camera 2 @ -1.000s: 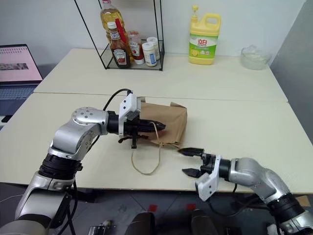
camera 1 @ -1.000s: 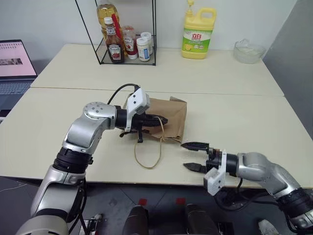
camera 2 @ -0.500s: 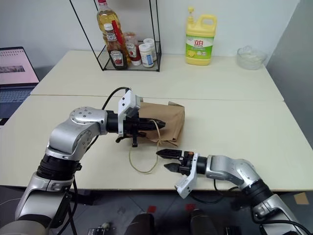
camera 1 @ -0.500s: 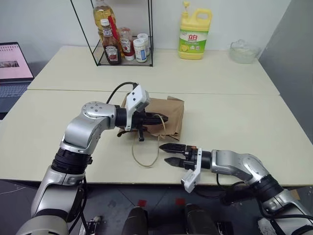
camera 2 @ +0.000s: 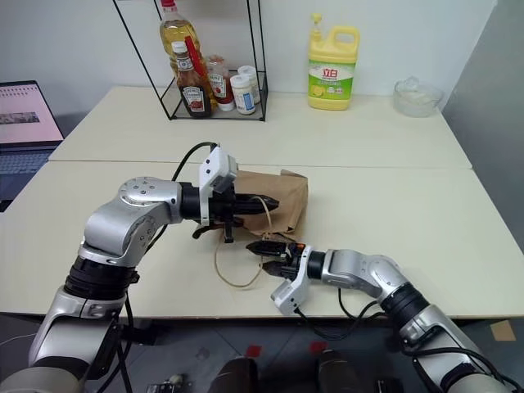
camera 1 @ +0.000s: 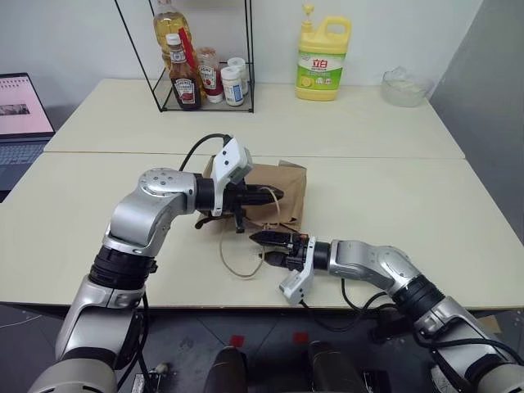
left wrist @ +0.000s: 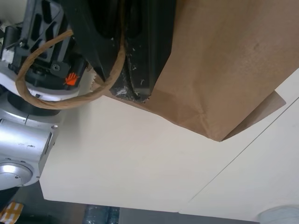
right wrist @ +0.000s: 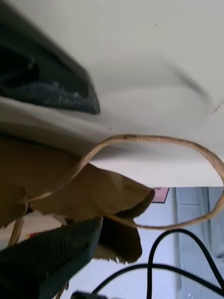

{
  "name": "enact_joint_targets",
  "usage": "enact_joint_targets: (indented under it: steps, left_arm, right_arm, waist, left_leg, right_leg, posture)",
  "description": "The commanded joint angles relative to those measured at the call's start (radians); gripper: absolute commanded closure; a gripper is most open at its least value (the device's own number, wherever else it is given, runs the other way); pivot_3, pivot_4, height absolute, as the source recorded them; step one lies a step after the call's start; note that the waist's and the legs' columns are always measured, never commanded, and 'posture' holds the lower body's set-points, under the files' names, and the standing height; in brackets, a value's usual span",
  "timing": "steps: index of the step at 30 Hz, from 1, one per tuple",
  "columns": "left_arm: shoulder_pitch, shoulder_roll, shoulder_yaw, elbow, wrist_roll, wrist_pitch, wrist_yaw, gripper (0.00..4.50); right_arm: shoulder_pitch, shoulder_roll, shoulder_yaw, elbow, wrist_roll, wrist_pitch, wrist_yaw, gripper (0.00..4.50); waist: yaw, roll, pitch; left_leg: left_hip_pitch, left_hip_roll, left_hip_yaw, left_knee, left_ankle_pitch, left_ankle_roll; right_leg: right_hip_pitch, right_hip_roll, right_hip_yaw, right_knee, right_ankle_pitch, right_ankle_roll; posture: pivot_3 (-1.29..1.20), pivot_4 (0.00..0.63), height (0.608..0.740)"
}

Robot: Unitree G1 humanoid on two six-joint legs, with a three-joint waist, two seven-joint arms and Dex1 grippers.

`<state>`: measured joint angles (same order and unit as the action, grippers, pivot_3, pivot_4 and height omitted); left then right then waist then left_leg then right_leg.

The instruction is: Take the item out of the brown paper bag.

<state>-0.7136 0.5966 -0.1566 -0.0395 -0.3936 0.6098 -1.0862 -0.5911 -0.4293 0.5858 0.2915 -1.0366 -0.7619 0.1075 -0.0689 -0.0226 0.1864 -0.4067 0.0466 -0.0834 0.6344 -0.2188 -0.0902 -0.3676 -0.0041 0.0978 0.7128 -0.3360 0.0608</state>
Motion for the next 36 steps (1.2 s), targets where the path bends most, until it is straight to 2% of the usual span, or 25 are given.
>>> enact_joint_targets:
  steps: [1, 4, 8, 15, 20, 36]
  left_arm:
    - [-0.016, 0.002, 0.034, -0.021, -0.015, -0.009, 0.004, 4.50]
    - [-0.015, 0.004, 0.036, -0.023, -0.017, -0.008, 0.005, 4.50]
    - [-0.023, 0.005, 0.039, -0.013, -0.013, -0.012, 0.005, 4.50]
    - [-0.074, -0.005, 0.042, 0.060, 0.011, -0.062, 0.008, 4.50]
    - [-0.157, -0.031, 0.060, 0.171, 0.030, -0.110, 0.036, 4.50]
    - [-0.387, -0.079, 0.123, 0.458, 0.074, -0.229, 0.086, 4.50]
  right_arm:
    - [0.003, 0.001, 0.031, 0.016, 0.011, 0.007, 0.014, 2.01]
    - [0.005, -0.002, 0.037, 0.018, 0.025, 0.008, 0.021, 3.18]
    - [0.005, -0.004, 0.041, 0.026, 0.048, 0.014, 0.032, 4.47]
    - [0.024, 0.021, 0.037, 0.080, 0.167, 0.050, 0.124, 4.47]
    - [0.044, 0.022, 0.043, 0.076, 0.253, 0.072, 0.227, 4.47]
    - [0.106, -0.005, 0.055, 0.053, 0.357, 0.156, 0.416, 4.47]
  waist:
    - [0.001, 0.000, 0.000]
    - [0.001, 0.000, 0.000]
    - [0.000, -0.001, 0.000]
    - [-0.001, -0.001, -0.001]
    - [-0.001, -0.002, -0.001]
    - [0.010, -0.002, -0.001]
  left_leg:
    - [0.000, 0.000, 0.000, 0.000, 0.000, 0.000]
    - [0.000, 0.000, 0.000, -0.001, 0.000, 0.000]
    - [0.000, 0.000, 0.000, -0.001, 0.000, 0.000]
    - [0.001, 0.000, 0.000, -0.002, 0.000, 0.000]
    - [0.009, 0.000, -0.001, -0.005, 0.000, 0.000]
    - [0.009, 0.000, -0.003, -0.007, -0.001, 0.000]
  right_leg:
    - [0.000, 0.000, 0.000, 0.000, 0.000, 0.000]
    - [0.000, 0.000, 0.000, -0.001, 0.000, 0.000]
    - [0.000, 0.000, 0.000, -0.001, 0.000, 0.000]
    - [0.001, 0.000, 0.000, -0.001, 0.000, -0.001]
    - [0.011, 0.000, -0.002, -0.006, -0.001, -0.001]
    - [0.016, -0.001, -0.005, -0.016, -0.001, -0.001]
  posture:
    - [0.00, 0.150, 0.740]
    - [0.00, 0.150, 0.740]
    - [0.00, 0.150, 0.740]
    - [0.00, 0.150, 0.740]
    - [0.00, 0.150, 0.740]
    - [0.00, 0.150, 0.740]
